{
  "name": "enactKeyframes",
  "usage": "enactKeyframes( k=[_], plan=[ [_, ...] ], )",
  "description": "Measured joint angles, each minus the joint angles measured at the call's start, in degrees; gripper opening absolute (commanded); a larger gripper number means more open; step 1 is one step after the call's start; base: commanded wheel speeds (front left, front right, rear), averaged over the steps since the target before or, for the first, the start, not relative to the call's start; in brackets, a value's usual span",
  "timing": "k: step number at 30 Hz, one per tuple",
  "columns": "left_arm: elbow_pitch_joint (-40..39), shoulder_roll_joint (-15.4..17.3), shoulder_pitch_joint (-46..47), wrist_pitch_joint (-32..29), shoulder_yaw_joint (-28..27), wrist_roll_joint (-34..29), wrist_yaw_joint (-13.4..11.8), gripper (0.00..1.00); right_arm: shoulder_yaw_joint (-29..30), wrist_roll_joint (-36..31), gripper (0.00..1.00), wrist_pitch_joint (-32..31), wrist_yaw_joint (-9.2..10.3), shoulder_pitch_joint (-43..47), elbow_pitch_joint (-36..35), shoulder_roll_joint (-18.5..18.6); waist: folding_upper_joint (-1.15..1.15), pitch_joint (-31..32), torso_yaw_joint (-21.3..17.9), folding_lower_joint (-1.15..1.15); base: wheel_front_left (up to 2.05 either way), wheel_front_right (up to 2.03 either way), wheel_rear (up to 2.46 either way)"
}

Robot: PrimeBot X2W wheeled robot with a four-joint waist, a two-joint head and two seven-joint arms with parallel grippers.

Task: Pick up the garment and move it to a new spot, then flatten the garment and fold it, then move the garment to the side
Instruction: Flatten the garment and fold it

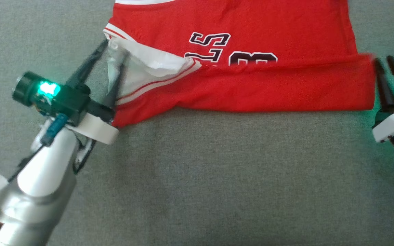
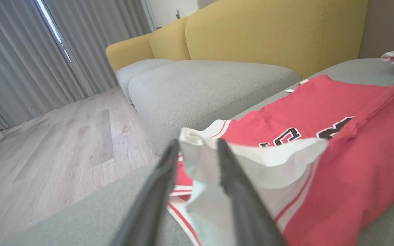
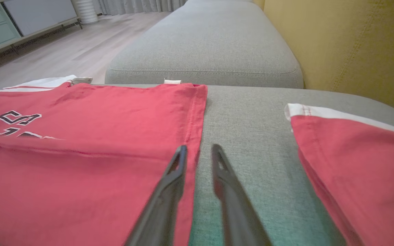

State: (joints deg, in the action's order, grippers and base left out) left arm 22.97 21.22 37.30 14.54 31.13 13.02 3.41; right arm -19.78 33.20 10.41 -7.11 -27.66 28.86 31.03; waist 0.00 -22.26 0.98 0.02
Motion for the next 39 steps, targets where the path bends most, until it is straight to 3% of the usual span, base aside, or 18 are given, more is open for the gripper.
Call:
enactKeyframes(
  k=[7,13,20,21,24,26,27,28,39],
  plan=[
    [-0.8,-4.5,-6.9,0.0,-4.0,2.5,-4.4,1.00,3.1,-1.9,1.00,3.7,0.00,0.5,1.4,-2.8,0.00,1.0,0.3,-0.02,0.00,0.00,0.00],
    [2.5,-8.8,-18.1,-0.1,-7.1,7.9,-8.3,1.00,8.0,-4.7,1.00,4.0,0.00,6.8,-3.7,-7.1,0.00,2.7,0.3,-0.03,0.00,0.00,0.00],
    [7.3,-9.9,-18.7,-2.8,-7.4,10.7,-8.1,1.00,9.1,-6.2,1.00,4.0,0.01,11.1,-5.7,-9.3,0.00,4.1,-0.6,-0.03,0.00,0.00,0.00],
    [7.8,-9.9,-18.6,-3.0,-7.4,10.7,-7.9,0.92,9.2,-6.3,1.00,4.0,0.00,11.1,-5.9,-9.3,0.00,4.2,-0.8,-0.03,0.00,0.00,0.00],
    [9.2,-9.9,-17.7,-3.4,-7.1,10.7,-7.0,0.48,9.3,-6.6,1.00,4.0,0.00,11.1,-5.8,-9.5,0.00,4.5,-1.0,-0.02,0.00,0.00,0.00],
    [10.2,-9.9,-16.8,-3.7,-6.6,10.7,-6.0,0.07,9.3,-6.6,1.00,4.0,0.00,11.2,-5.7,-9.5,0.00,4.7,-1.0,-0.02,0.00,0.00,0.00],
    [10.7,-10.0,-16.5,-3.9,-6.4,10.9,-5.6,0.07,9.3,-6.6,1.00,4.0,0.00,11.3,-5.6,-9.6,0.00,4.9,-1.0,-0.02,0.00,0.00,0.00],
    [11.1,-10.1,-16.2,-3.9,-6.2,11.1,-5.1,0.00,9.3,-6.6,1.00,4.0,0.00,11.4,-5.3,-9.6,0.00,5.0,-1.0,-0.02,0.00,0.00,0.00],
    [11.6,-9.7,-16.3,-1.8,-6.8,11.8,-4.4,0.00,8.6,-3.6,1.00,1.5,0.00,12.4,1.8,-10.6,0.00,7.0,0.3,-0.02,0.00,0.00,0.00]
  ],
)
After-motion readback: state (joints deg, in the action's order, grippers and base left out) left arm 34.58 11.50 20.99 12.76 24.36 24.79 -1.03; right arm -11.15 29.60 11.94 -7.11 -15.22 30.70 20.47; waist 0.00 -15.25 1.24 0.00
